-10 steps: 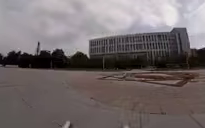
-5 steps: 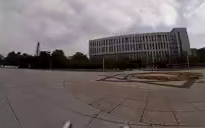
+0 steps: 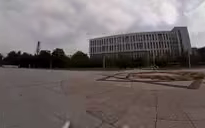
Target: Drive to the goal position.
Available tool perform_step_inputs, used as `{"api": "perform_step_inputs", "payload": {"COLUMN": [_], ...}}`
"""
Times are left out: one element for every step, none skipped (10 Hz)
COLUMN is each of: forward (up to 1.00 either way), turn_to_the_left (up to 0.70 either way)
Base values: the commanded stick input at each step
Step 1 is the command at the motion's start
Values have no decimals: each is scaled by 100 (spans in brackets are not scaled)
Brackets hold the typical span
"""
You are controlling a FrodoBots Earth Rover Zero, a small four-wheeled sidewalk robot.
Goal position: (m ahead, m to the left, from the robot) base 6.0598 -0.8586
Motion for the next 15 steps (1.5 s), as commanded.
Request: {"api": "perform_step_inputs", "payload": {"forward": [70,70,70,70,70,70,70,70,70,70,70,70,70,70,70], "turn_to_the_left": [0,0,0,0,0,0,0,0,0,0,0,0,0,0,0]}}
